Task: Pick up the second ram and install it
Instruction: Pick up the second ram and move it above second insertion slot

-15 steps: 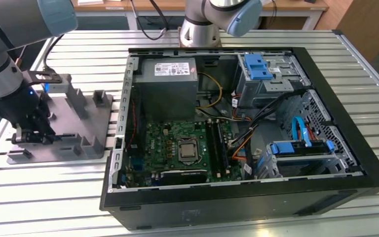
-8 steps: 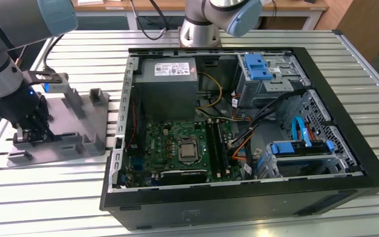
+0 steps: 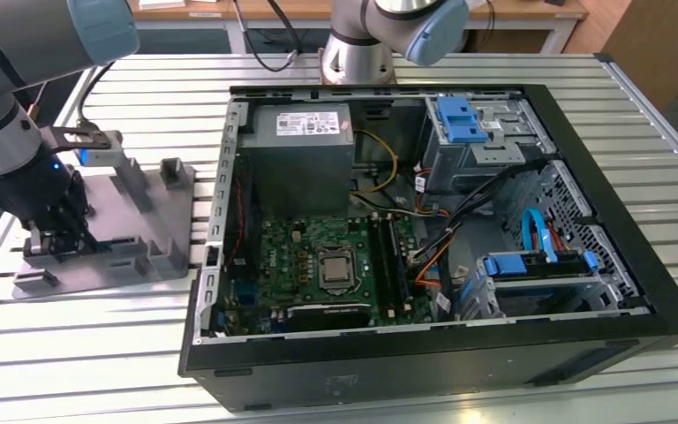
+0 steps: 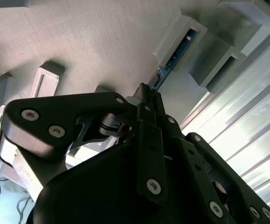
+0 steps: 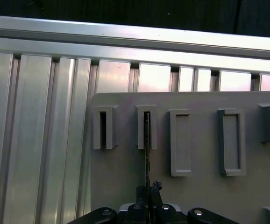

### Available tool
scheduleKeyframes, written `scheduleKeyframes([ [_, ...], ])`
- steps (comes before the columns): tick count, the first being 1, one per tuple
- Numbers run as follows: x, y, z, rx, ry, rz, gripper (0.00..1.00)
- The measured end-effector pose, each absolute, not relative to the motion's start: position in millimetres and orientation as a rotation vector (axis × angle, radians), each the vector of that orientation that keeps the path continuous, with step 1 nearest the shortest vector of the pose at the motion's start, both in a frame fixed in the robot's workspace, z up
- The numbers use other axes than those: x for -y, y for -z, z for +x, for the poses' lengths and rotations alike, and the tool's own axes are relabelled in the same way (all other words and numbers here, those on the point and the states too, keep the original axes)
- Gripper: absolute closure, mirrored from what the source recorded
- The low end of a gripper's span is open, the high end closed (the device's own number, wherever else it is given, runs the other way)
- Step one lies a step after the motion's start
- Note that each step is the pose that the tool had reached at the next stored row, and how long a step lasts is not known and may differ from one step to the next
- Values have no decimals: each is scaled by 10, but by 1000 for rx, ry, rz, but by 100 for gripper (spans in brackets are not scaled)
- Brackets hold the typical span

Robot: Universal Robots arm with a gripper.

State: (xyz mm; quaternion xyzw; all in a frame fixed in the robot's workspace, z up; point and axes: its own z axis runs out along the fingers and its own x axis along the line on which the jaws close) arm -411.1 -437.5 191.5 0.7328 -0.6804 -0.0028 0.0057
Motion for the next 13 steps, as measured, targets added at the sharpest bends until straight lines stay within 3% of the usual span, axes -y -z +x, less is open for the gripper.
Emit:
scheduleKeyframes([
  [13,4374,-2036,-4111,2130,9,2294,86],
])
